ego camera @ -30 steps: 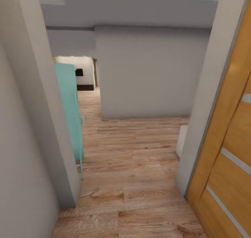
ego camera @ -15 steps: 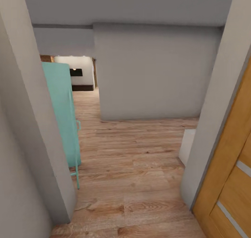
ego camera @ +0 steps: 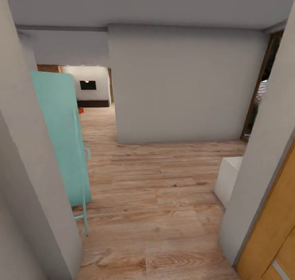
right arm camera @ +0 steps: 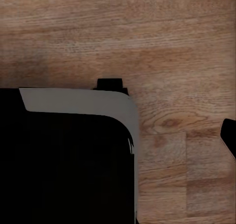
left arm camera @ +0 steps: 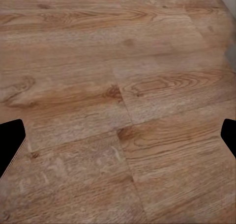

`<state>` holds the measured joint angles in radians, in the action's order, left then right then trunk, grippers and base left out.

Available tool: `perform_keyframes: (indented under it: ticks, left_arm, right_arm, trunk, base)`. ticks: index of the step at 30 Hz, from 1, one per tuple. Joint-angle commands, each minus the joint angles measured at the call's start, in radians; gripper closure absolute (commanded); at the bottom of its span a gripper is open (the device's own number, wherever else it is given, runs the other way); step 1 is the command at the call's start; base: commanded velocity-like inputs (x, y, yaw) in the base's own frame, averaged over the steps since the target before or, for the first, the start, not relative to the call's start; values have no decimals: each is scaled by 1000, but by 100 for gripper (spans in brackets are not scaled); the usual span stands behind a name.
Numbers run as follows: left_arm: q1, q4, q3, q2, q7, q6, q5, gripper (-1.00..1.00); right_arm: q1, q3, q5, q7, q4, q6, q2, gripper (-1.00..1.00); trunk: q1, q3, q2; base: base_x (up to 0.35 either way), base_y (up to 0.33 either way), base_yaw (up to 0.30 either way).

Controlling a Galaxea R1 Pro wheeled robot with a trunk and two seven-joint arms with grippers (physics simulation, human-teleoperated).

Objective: Move the two storage containers from the living room to the garage. In the garage, place one container on the floor and stack the other container on top of it (either order is fine).

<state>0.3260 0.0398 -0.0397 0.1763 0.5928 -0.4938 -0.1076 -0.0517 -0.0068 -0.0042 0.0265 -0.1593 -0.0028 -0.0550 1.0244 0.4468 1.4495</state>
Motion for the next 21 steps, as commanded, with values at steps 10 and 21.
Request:
perform_keyframes:
  ticks: [10,21]
  left_arm:
    - [1,-1,-3,0,10,3,-9,-100]
    - [1,-1,-3,0,10,3,-9,-100]
  right_arm:
    - [0,-1,0,3,0,0,0,-100]
    - [0,-1,0,3,0,0,-1,-100]
  trunk:
    - [1,1,0]
    - [1,1,0]
  base:
    - [347,0,0]
    - [347,0,0]
